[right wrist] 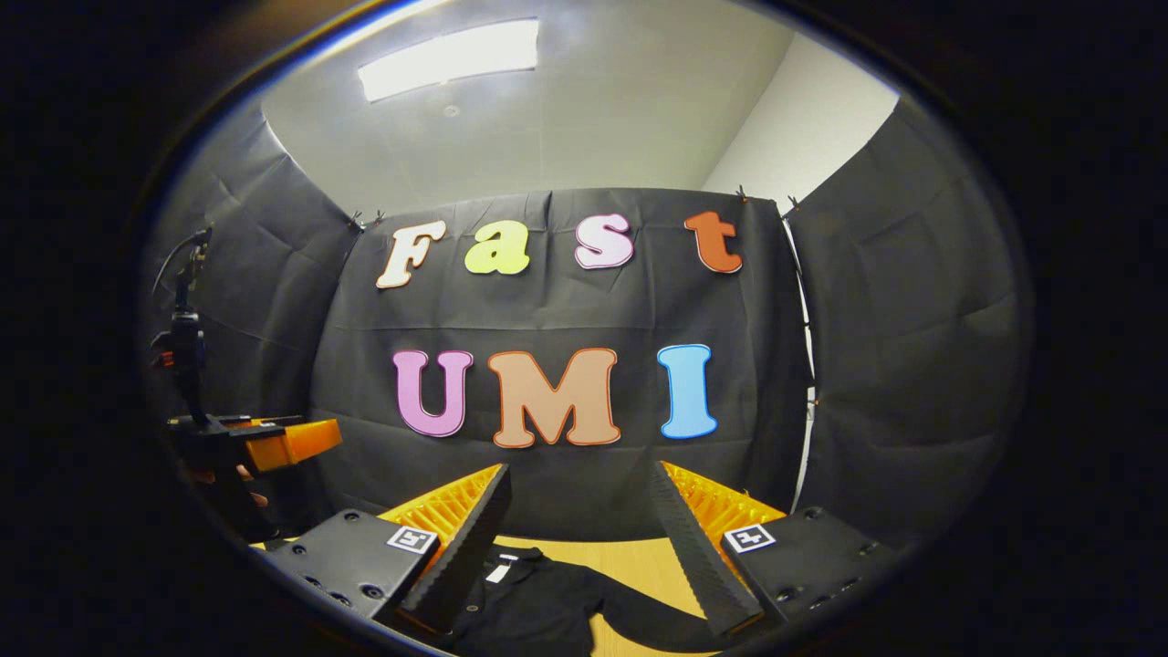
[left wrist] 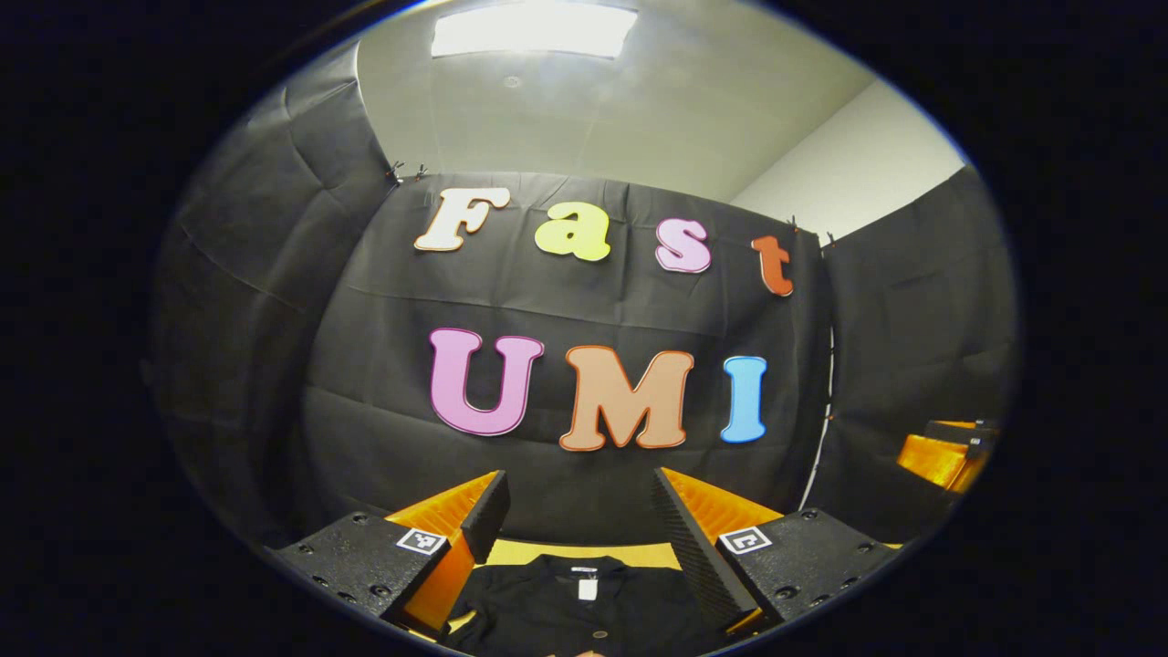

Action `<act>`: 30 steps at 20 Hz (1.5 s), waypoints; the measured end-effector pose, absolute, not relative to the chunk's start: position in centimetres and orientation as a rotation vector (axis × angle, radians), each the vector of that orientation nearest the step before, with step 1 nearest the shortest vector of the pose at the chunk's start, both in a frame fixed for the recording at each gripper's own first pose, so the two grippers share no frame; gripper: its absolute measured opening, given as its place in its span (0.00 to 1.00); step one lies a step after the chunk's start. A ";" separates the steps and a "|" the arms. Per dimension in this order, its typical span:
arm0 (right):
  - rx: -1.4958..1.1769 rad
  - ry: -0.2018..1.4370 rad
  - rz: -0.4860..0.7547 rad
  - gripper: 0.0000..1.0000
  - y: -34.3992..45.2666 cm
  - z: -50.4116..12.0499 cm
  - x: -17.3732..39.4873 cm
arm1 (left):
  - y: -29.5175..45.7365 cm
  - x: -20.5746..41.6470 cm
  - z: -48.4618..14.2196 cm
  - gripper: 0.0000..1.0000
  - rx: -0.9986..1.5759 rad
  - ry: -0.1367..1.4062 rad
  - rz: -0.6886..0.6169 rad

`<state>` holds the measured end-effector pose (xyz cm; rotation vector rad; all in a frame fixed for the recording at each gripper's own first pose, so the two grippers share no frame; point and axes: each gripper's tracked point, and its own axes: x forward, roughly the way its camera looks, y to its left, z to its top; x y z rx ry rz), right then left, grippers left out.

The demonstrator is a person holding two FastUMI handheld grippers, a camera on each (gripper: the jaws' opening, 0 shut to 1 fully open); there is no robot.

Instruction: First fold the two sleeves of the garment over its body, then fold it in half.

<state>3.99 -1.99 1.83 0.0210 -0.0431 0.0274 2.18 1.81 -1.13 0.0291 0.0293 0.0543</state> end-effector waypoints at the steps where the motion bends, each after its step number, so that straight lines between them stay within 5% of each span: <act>1: 0.008 -0.046 0.020 0.98 -2.2 1.8 4.3 | 1.9 2.0 -1.2 0.92 0.024 0.031 0.053; 30: -0.017 -0.013 0.055 0.98 -1.1 0.1 7.5 | 9.4 -2.1 -2.3 0.92 0.128 0.083 0.202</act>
